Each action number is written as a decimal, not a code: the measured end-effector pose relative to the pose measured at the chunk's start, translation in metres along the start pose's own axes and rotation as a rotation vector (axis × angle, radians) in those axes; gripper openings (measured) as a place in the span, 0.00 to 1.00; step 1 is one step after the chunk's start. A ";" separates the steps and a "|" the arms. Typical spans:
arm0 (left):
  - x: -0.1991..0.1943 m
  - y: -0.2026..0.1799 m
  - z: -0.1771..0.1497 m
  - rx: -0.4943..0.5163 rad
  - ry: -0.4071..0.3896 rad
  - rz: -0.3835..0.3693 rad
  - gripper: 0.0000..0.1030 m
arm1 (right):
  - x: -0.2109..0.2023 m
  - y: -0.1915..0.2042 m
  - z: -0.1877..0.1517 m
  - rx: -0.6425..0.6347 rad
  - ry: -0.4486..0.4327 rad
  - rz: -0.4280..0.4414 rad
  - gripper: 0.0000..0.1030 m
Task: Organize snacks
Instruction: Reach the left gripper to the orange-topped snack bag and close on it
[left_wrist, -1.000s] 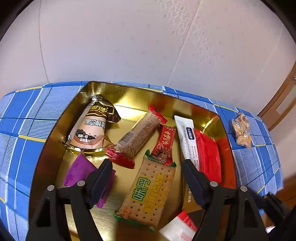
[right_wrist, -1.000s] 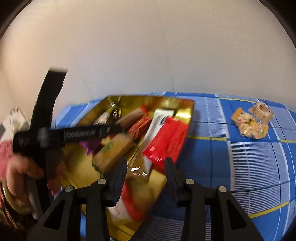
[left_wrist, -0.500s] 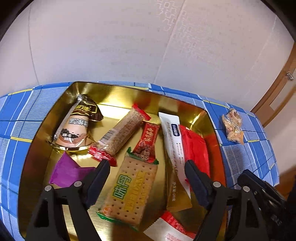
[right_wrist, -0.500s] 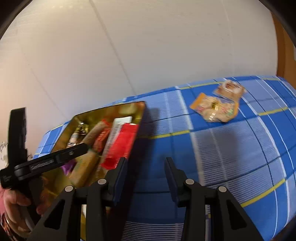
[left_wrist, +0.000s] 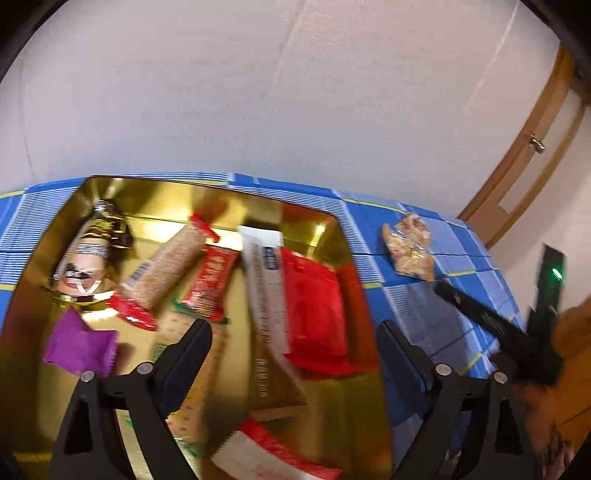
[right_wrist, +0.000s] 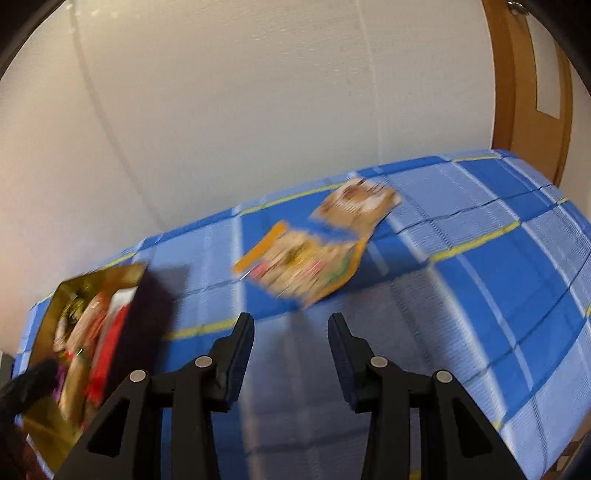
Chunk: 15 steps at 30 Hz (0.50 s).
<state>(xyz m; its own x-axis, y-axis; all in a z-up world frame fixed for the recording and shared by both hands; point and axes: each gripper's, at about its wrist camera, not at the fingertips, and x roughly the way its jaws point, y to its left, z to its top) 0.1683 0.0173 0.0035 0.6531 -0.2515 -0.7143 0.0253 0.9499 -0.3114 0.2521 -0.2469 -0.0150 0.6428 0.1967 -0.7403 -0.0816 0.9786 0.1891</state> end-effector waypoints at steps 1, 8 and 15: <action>0.001 -0.004 0.000 0.005 0.003 -0.016 0.90 | 0.007 -0.005 0.010 0.004 0.008 -0.008 0.41; 0.006 -0.025 0.002 0.079 0.017 -0.048 0.91 | 0.060 -0.015 0.073 -0.019 0.054 -0.004 0.41; 0.002 -0.024 0.005 0.078 0.009 -0.049 0.91 | 0.077 -0.020 0.055 0.130 0.192 0.077 0.41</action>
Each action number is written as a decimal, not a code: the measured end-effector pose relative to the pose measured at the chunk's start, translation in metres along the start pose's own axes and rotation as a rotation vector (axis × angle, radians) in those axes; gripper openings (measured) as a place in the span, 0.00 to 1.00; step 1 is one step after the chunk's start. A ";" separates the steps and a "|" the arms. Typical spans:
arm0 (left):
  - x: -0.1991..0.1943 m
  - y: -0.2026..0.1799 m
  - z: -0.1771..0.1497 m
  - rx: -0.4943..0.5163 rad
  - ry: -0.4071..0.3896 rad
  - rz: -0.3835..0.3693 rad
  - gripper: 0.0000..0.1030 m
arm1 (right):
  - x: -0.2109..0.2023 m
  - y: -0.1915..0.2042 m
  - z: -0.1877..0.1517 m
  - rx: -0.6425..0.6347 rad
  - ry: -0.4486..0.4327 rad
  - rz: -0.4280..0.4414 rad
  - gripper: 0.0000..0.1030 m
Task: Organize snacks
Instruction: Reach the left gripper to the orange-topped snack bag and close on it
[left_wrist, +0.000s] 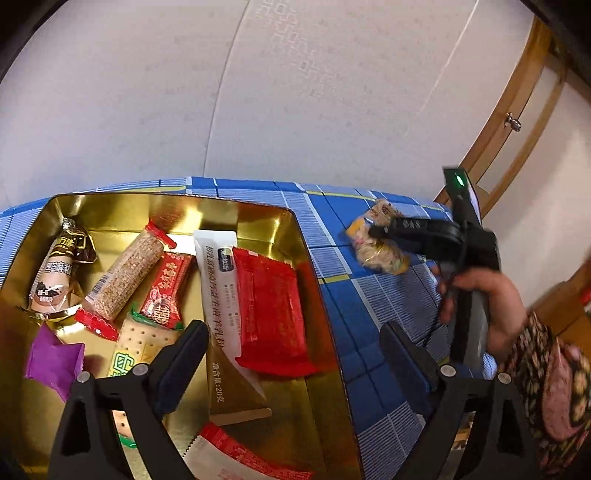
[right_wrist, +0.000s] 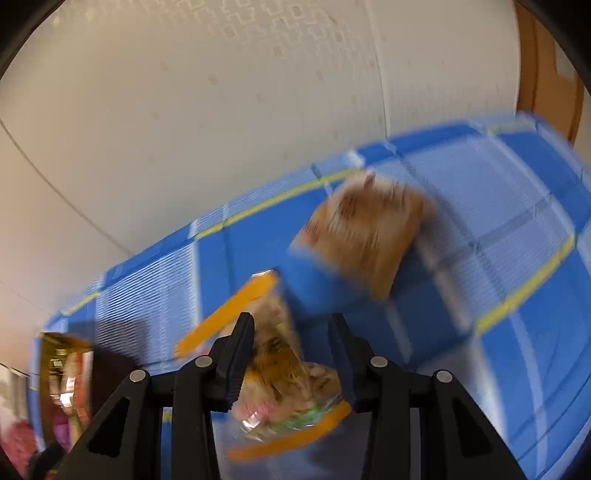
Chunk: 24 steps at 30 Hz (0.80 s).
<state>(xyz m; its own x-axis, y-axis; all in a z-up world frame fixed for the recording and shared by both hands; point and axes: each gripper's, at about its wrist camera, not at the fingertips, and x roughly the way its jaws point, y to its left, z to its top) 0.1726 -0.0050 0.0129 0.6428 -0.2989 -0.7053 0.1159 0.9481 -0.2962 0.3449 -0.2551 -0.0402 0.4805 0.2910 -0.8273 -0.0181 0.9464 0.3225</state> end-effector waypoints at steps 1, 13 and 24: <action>-0.001 0.000 0.001 -0.003 -0.005 -0.001 0.91 | -0.007 0.001 -0.009 0.020 -0.007 0.046 0.41; 0.001 -0.038 0.001 0.013 -0.022 0.006 0.91 | -0.095 -0.026 -0.087 0.090 -0.171 0.017 0.41; 0.084 -0.124 0.035 0.123 0.116 0.069 0.97 | -0.112 -0.093 -0.084 0.275 -0.156 0.009 0.41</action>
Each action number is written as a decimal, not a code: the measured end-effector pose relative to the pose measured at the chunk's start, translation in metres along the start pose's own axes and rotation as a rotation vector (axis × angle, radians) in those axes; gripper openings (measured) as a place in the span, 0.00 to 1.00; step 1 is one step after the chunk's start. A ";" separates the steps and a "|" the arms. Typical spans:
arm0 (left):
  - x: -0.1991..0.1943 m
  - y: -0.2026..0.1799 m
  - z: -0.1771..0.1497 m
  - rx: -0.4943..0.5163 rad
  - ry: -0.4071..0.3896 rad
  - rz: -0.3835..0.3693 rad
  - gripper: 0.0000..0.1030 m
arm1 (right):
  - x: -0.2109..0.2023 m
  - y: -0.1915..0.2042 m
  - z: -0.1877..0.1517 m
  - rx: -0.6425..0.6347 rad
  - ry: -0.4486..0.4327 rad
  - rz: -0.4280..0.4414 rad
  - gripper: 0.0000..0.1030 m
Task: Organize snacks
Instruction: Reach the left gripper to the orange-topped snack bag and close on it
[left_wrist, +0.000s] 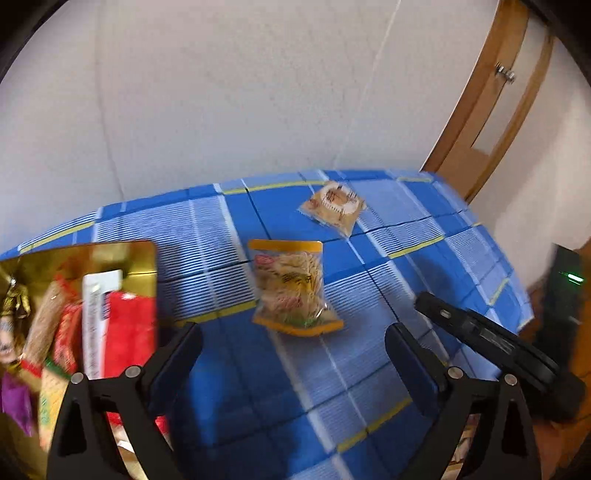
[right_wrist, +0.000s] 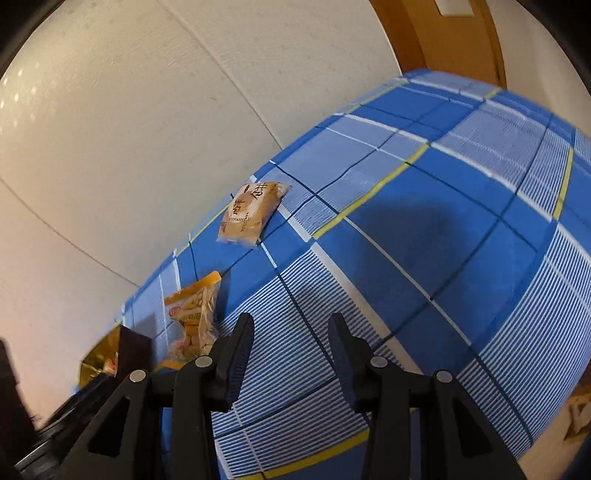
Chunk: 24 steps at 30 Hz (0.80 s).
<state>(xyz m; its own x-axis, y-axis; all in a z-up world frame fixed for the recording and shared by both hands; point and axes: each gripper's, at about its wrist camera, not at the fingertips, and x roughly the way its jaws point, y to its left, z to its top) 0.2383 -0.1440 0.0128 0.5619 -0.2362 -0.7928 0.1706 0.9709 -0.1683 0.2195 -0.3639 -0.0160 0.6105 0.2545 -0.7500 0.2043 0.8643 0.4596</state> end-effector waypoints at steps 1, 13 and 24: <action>0.011 -0.004 0.004 0.003 0.015 0.013 0.97 | -0.001 -0.001 0.001 0.004 0.002 -0.004 0.41; 0.096 -0.006 0.018 -0.007 0.096 0.134 0.76 | -0.001 -0.007 0.011 0.046 -0.006 0.019 0.41; 0.074 -0.004 -0.012 0.069 0.041 0.104 0.56 | 0.011 0.003 0.013 0.030 0.002 0.025 0.41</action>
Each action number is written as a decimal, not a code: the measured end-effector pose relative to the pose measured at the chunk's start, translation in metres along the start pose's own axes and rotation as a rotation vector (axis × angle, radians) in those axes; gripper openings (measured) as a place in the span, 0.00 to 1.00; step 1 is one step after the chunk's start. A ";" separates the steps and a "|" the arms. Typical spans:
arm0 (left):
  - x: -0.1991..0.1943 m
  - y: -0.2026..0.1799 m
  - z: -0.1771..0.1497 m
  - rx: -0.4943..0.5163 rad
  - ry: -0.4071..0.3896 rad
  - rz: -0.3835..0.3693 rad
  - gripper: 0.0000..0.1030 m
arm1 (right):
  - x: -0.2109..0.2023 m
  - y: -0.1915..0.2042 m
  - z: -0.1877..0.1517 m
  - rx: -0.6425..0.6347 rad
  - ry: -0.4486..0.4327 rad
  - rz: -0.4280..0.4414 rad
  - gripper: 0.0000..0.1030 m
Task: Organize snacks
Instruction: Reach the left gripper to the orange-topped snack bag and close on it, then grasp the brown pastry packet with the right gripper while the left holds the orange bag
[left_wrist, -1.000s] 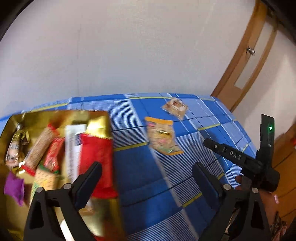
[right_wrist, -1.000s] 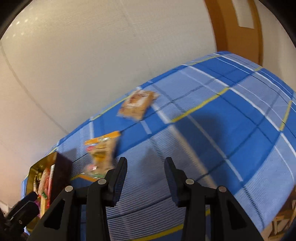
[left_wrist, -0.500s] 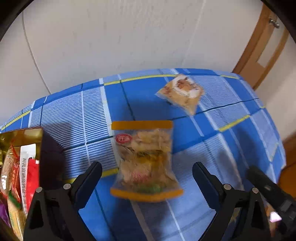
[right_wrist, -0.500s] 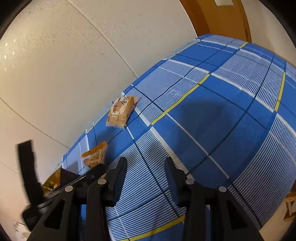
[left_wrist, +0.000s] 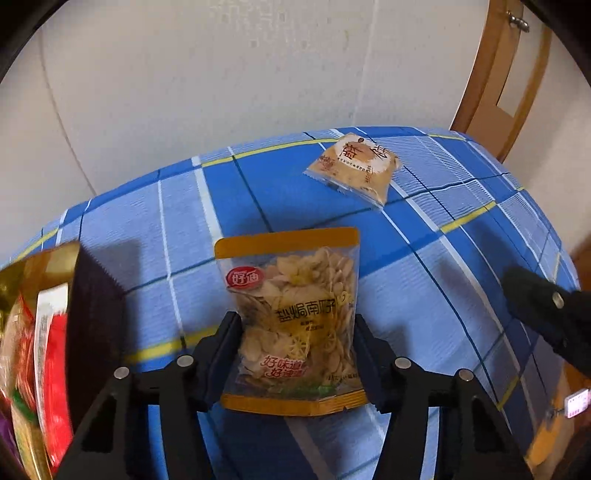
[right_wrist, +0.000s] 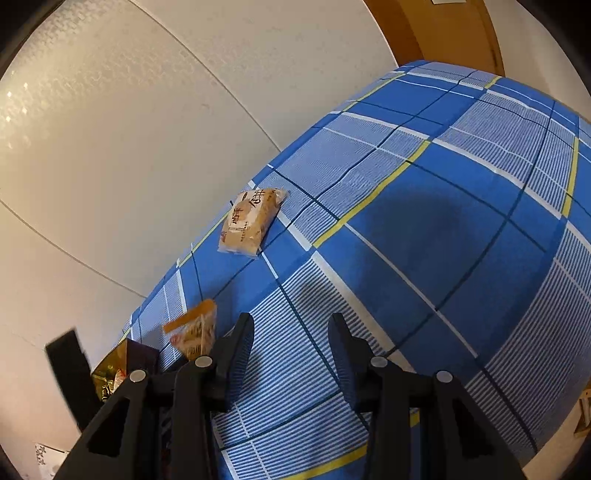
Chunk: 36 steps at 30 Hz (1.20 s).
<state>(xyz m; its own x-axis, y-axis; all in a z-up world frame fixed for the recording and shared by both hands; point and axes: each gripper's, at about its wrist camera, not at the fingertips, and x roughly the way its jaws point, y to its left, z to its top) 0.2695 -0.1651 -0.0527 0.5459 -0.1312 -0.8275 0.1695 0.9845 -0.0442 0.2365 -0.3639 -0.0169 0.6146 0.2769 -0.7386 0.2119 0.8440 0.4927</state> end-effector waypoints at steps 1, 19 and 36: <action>-0.004 0.002 -0.004 -0.018 -0.001 -0.007 0.55 | 0.001 0.001 0.001 -0.004 -0.007 0.001 0.41; -0.038 0.003 -0.063 -0.040 -0.060 -0.091 0.53 | 0.050 0.055 0.042 -0.272 -0.095 -0.125 0.70; -0.044 0.001 -0.079 0.029 -0.129 -0.096 0.53 | 0.150 0.084 0.090 -0.234 0.044 -0.289 0.68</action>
<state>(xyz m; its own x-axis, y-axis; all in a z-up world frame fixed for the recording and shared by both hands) 0.1810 -0.1494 -0.0606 0.6264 -0.2401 -0.7416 0.2484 0.9633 -0.1021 0.4151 -0.2927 -0.0450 0.5203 0.0274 -0.8535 0.1895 0.9709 0.1467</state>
